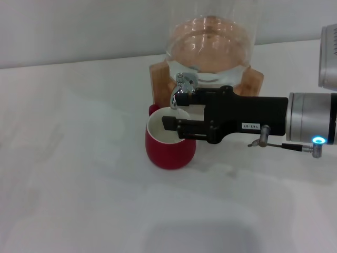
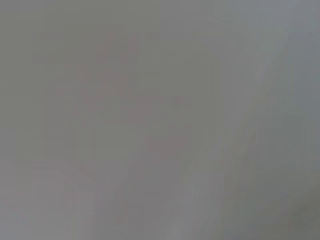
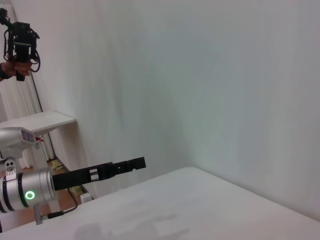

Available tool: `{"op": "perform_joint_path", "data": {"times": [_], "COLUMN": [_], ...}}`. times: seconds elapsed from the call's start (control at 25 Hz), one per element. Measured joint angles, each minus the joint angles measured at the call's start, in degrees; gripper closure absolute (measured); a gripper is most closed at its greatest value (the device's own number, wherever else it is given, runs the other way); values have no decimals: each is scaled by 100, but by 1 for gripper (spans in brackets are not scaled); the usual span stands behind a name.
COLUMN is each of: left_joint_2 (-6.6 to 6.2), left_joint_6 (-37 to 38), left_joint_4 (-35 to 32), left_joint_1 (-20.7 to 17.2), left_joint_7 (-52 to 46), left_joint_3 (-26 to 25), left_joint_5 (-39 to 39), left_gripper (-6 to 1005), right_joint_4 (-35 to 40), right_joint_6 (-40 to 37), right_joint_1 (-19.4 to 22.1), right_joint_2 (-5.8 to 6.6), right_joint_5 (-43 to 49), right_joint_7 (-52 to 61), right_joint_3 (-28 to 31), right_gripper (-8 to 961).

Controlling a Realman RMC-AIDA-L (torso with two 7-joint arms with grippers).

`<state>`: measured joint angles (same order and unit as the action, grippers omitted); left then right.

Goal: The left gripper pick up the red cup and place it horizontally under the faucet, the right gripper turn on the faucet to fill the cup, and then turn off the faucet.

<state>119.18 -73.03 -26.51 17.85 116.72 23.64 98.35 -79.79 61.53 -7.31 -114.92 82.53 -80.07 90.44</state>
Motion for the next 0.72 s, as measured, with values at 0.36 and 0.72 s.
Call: {"op": "perform_joint_path", "data": {"times": [0.36, 0.72], "left_joint_2": [0, 0], "left_joint_6": [9, 9], "left_joint_4": [-25, -39], "left_joint_1": [15, 38], "left_joint_7": [0, 0], "left_joint_3": [9, 26], "left_joint_5": [0, -22], "left_gripper": [136, 137], "right_joint_4": [5, -1], "right_joint_6": [-241, -236], "right_joint_1": [0, 52], "right_joint_2": [-3, 12], "right_joint_5": [38, 38], "right_joint_7": [-5, -9], "right_joint_3": [-13, 60], "right_gripper": [320, 320]}}
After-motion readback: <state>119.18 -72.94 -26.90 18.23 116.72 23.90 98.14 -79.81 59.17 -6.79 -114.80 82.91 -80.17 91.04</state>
